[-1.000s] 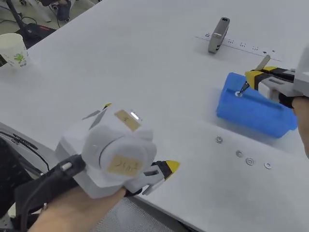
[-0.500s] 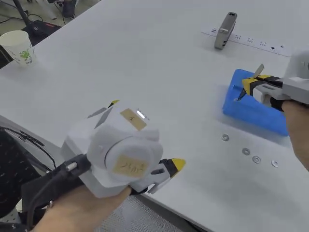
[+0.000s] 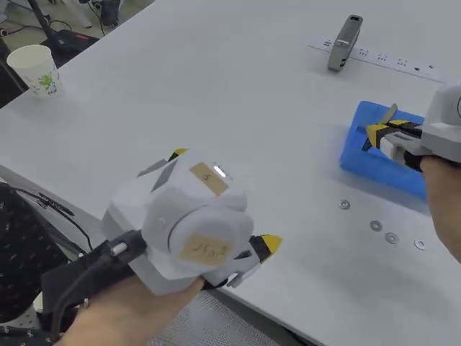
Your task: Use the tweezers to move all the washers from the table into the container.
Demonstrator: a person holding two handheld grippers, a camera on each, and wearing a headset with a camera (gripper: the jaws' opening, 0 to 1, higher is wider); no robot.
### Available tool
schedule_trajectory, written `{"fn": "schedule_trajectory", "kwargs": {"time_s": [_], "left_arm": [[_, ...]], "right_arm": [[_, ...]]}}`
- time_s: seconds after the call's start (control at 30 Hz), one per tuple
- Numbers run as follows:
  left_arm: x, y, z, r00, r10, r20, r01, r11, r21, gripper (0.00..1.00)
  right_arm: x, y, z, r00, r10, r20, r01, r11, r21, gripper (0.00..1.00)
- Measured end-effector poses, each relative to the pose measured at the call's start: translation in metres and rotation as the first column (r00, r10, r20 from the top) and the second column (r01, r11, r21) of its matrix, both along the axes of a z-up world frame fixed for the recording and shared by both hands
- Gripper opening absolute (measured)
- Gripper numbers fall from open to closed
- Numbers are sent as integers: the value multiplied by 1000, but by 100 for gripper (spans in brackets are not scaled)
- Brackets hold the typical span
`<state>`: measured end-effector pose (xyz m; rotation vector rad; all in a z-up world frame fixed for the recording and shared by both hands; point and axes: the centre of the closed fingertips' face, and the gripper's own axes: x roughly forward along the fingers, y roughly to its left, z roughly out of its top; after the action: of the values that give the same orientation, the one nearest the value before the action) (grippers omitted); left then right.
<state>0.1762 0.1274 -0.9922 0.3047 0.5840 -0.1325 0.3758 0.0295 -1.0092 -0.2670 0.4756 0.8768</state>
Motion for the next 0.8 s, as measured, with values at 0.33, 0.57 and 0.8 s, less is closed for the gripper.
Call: {"fn": "schedule_trajectory", "kwargs": {"time_s": [0.33,0.57,0.8], "left_arm": [[-1,1,-2,1000,0,-9,0,1000,10,91],[-1,1,-3,1000,-1,-16,1,1000,16,91],[0,4,-1,1000,13,-8,-13,1000,13,93]], "right_arm": [[0,1,-1,1000,17,-8,-17,1000,-7,2],[-3,-2,16,999,30,31,-31,999,11,2],[-23,-4,43,997,62,56,-65,995,72,2]]}}
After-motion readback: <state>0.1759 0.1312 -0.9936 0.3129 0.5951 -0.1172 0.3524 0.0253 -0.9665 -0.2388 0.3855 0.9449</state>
